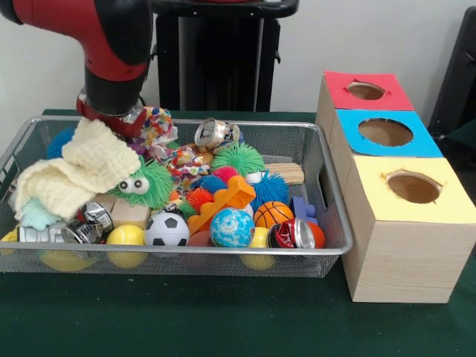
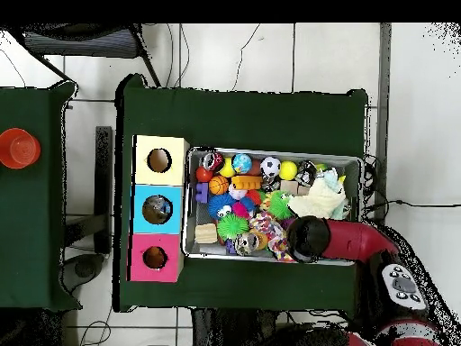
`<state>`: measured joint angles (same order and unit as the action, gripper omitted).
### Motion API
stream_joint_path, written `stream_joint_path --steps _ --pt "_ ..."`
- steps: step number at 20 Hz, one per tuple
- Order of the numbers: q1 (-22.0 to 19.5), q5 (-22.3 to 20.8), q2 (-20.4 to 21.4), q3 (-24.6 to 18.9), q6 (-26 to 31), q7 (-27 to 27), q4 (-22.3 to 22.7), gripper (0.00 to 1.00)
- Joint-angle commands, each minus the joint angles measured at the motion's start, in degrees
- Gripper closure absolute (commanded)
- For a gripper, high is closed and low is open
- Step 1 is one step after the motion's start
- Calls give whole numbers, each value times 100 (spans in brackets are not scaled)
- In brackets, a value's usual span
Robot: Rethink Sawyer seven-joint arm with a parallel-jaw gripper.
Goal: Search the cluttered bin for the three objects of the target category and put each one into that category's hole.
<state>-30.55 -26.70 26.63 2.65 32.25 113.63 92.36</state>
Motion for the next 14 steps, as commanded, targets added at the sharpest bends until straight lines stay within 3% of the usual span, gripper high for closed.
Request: stream_joint_path --steps 1,7,14 --pt "-461 260 913 -1196 -602 -363 770 0" --pt "-628 387 1137 -1561 -482 -303 909 0" --pt "-1049 402 787 -2070 -1276 -42 1173 0"
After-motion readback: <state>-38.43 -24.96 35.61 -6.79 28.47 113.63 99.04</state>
